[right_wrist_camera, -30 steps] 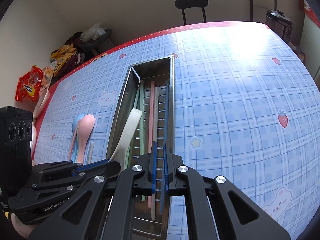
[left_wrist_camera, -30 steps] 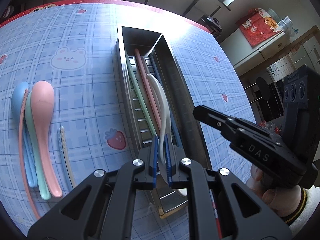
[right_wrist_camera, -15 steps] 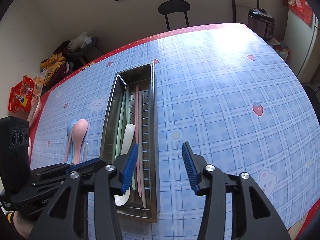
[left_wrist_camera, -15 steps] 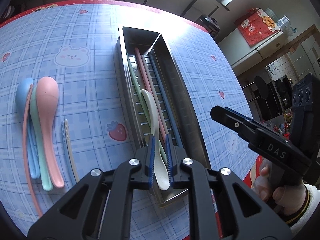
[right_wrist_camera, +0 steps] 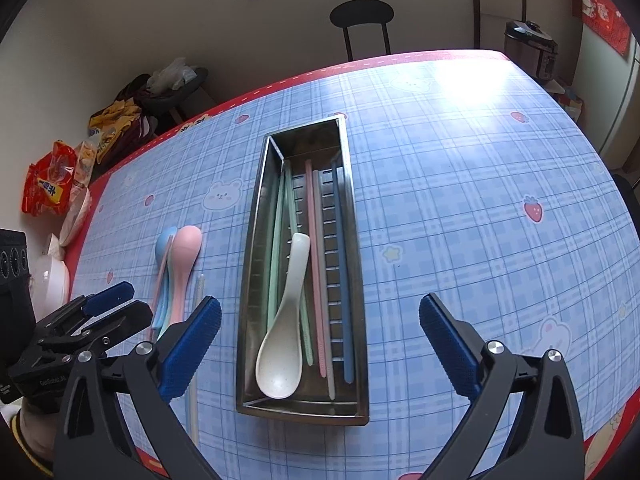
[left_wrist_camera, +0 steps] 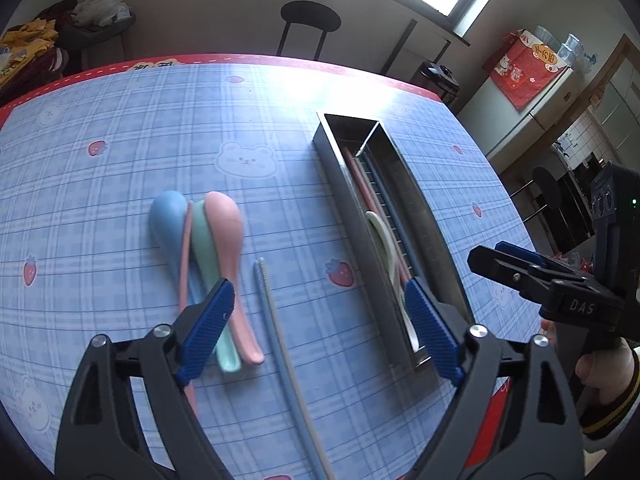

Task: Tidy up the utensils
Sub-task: 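Move both open tools back over the remaining spoons and chopsticks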

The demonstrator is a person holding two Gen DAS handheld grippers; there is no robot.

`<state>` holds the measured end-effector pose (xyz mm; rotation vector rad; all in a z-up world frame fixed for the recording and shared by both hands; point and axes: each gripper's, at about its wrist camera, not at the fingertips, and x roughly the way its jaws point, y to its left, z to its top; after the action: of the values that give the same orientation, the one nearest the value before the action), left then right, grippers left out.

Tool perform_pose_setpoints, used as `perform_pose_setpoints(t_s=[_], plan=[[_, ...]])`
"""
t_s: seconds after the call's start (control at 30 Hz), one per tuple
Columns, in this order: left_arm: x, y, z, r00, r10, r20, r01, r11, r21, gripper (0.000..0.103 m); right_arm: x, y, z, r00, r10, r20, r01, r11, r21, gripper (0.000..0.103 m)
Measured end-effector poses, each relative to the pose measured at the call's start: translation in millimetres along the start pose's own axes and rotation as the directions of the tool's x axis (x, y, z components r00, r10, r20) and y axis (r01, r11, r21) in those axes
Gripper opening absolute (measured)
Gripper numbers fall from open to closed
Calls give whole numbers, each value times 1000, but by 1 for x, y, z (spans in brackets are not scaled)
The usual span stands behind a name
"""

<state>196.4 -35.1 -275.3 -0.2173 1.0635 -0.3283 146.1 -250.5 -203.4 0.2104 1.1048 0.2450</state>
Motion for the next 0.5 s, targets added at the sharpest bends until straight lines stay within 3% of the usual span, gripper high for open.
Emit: perform_pose_setpoints(t_s=[0.07,0.5], plan=[[-5,11,-6,1000,19,-10,-19,1000,-7,96,2,8,-3,1000,1,-12,-1,1000,-1,97],[-38,86,-41,988,152,-32,-154,985,-77,97,8,73,-28,999,41,-18,-43,995,-89,97]])
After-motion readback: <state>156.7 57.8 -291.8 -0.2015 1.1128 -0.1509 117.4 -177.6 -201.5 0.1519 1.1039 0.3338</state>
